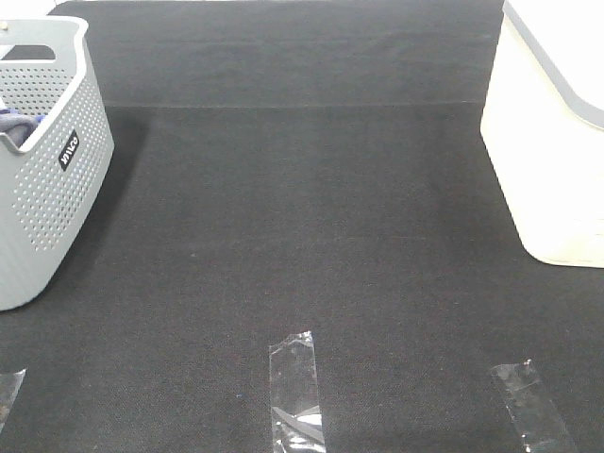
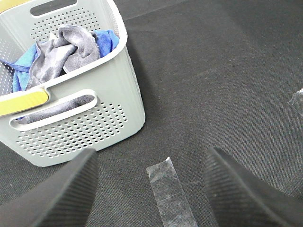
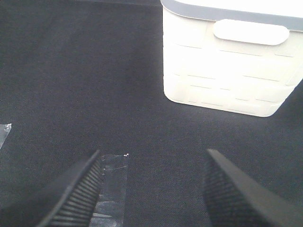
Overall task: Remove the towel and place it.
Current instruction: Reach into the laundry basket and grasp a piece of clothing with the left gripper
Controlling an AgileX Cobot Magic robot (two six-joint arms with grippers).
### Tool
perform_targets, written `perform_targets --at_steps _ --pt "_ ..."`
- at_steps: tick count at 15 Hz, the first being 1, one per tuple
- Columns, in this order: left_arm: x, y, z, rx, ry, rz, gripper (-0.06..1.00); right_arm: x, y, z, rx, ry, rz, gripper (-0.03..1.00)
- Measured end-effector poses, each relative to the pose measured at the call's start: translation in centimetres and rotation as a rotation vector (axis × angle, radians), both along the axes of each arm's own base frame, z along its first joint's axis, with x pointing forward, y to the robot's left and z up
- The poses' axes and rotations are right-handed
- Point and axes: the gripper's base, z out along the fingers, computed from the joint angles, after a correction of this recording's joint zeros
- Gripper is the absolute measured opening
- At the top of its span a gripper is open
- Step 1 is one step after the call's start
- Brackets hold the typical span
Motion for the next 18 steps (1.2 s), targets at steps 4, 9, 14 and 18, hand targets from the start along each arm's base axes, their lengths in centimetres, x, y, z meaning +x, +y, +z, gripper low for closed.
perform_targets --at_steps 4,9,14,18 --pt "0.00 0.00 0.00 0.000 0.000 0.000 0.63 0.00 0.00 0.00 0.000 0.000 0.000 0.59" --pt "0.00 0.00 0.00 0.000 0.000 0.000 0.63 0.00 0.00 0.00 0.000 0.000 0.000 0.59" --pt "0.00 0.00 0.00 0.000 0.000 0.000 0.63 0.00 0.00 0.00 0.000 0.000 0.000 0.59" --pt "0.00 0.00 0.00 0.000 0.000 0.000 0.63 0.00 0.00 0.00 0.000 0.000 0.000 0.59"
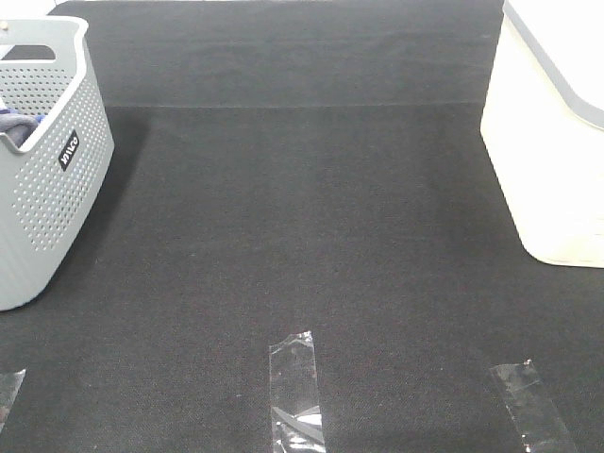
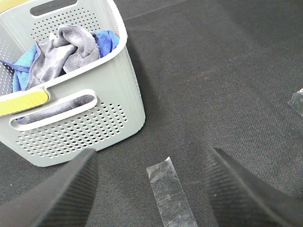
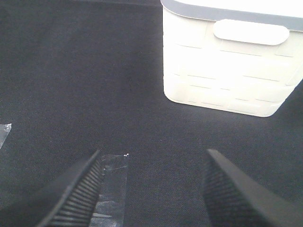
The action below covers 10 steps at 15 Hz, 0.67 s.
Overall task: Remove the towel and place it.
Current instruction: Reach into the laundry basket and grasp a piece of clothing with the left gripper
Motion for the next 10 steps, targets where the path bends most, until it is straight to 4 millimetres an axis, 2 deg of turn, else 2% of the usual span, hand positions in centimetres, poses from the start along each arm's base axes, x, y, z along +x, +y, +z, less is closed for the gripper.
perform_targets --at_steps 10 --pt "0.00 0.00 0.00 0.000 0.000 0.000 0.63 0.00 0.00 0.00 0.000 0.000 0.000 0.59"
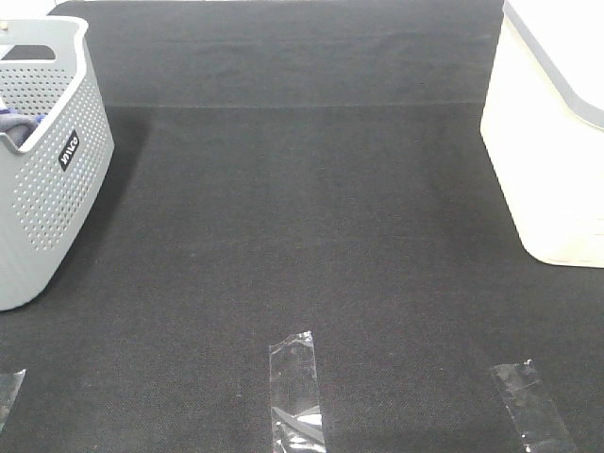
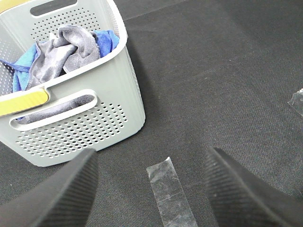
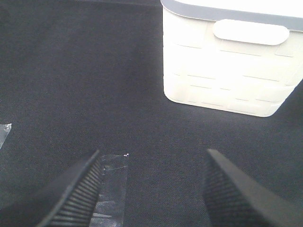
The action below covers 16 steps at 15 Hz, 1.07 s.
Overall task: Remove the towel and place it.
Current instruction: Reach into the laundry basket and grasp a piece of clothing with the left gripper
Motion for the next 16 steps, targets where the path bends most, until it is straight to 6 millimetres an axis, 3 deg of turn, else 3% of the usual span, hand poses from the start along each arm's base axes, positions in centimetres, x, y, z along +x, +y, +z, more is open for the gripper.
perform_targets --at_steps 16 --pt "0.00 0.00 0.00 0.000 0.000 0.000 0.63 0.00 0.00 0.00 0.000 0.000 0.000 0.59"
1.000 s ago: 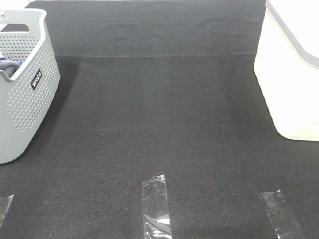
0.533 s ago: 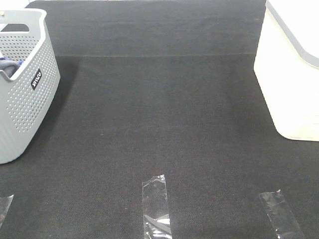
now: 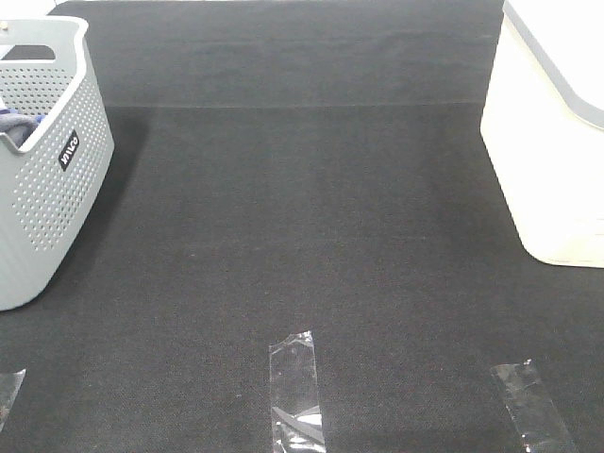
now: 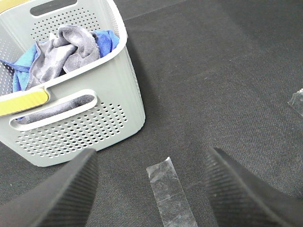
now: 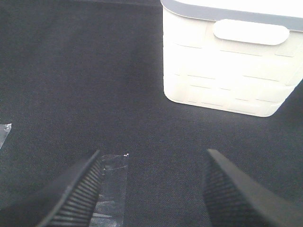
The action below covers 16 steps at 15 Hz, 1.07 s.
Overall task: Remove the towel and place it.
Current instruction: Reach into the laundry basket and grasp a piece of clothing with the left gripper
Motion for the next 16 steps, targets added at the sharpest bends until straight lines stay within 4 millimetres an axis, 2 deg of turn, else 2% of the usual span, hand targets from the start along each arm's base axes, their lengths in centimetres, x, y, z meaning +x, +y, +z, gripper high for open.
perform_targets --at_steps 10,13,14,16 --pt "0.1 0.0 0.2 0.001 -0.011 0.003 0.63 0.0 0.0 0.0 0.000 0.000 0.000 0.59" --pt "2.0 0.5 2.0 0.035 -0.048 0.050 0.63 0.0 0.0 0.0 0.000 0.000 0.000 0.59" --pt "2.0 0.5 2.0 0.035 -0.048 0.050 0.63 0.0 0.0 0.0 0.000 0.000 0.000 0.59" --pt "4.9 1.0 2.9 0.034 -0.050 0.115 0.63 0.0 0.0 0.0 0.000 0.000 0.000 0.59"
